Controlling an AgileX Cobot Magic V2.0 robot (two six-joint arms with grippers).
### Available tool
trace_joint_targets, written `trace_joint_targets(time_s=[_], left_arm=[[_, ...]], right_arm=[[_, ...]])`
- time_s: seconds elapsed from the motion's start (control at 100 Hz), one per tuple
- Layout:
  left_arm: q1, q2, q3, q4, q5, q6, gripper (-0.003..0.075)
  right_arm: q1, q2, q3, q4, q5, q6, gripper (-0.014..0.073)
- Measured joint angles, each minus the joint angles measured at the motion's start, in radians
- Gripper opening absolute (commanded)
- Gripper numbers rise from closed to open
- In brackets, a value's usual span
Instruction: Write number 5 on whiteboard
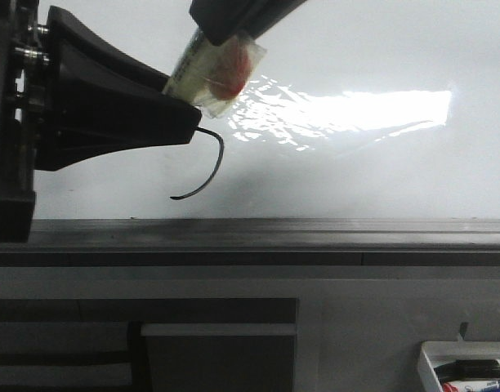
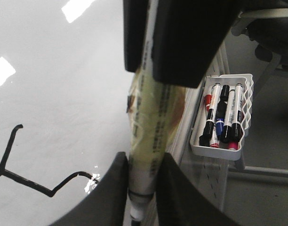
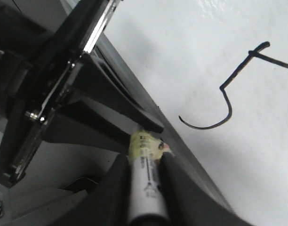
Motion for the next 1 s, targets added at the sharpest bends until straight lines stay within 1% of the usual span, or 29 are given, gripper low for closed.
trace_joint_targets(time_s=[0.01,0.02,0.04,0.05,0.06,0.08,0.12,0.14,0.18,0.25,0.3,0.42,0.49,0.56,0.66,0.73,1.0], left_arm=[[0.000,0.000,0.000,0.000,0.000,-0.004,-0.0020],[0.000,0.000,0.000,0.000,0.000,-0.013,-0.0020],[0.000,0.000,0.000,0.000,0.000,-0.028,-0.0020],[0.000,0.000,0.000,0.000,0.000,-0.033,-0.0020],[0.000,0.000,0.000,-0.002,0.000,-0.038,-0.0020],[0.000,0.000,0.000,-0.002,0.000,-0.054,-0.0020],[0.000,0.000,0.000,-0.009,0.000,-0.088,-0.0020],[0.000,0.000,0.000,-0.018,0.000,-0.106,-0.0020],[-0.002,0.000,0.000,-0.040,0.005,-0.143,-0.0020],[-0.004,-0.005,0.000,-0.128,0.047,-0.183,-0.0020],[-0.004,-0.016,0.000,-0.230,0.101,-0.195,-0.0020],[-0.004,-0.052,-0.003,-0.562,0.260,-0.210,-0.0020],[-0.004,-0.059,-0.014,-0.697,0.356,-0.214,-0.0020],[-0.004,-0.059,-0.032,-0.784,0.442,-0.220,-0.0020],[-0.004,-0.057,-0.056,-0.868,0.556,-0.224,-0.0020],[-0.004,-0.052,-0.072,-0.896,0.596,-0.224,-0.0020],[-0.012,-0.029,-0.079,-0.930,0.607,-0.226,-0.0020]], right_arm=[[0.000,0.000,0.000,-0.002,-0.002,0.000,0.0295],[0.000,0.000,0.000,-0.006,-0.010,0.000,0.0342],[0.000,0.002,0.000,-0.014,-0.018,0.000,0.0386],[0.000,0.002,0.000,-0.017,-0.027,0.000,0.0448],[0.000,0.002,0.000,-0.023,-0.032,0.000,0.0448],[0.000,0.002,0.000,-0.029,-0.048,0.000,0.0512],[-0.002,0.002,0.000,-0.048,-0.080,0.000,0.0556],[-0.004,0.002,0.000,-0.057,-0.096,0.000,0.0563],[-0.016,0.002,0.000,-0.069,-0.118,0.002,0.0556],[-0.046,-0.001,0.000,-0.079,-0.142,0.003,0.0533],[-0.070,-0.010,0.000,-0.086,-0.144,0.003,0.0509],[-0.120,-0.045,0.000,-0.093,-0.118,0.008,0.0468],[-0.130,-0.063,0.000,-0.095,-0.100,0.008,0.0457],[-0.131,-0.075,0.000,-0.095,-0.092,0.008,0.0452],[-0.131,-0.077,0.000,-0.095,-0.085,0.008,0.0453],[-0.131,-0.077,0.000,-0.095,-0.081,0.008,0.0453],[-0.131,-0.077,0.000,-0.095,-0.074,0.008,0.0453]])
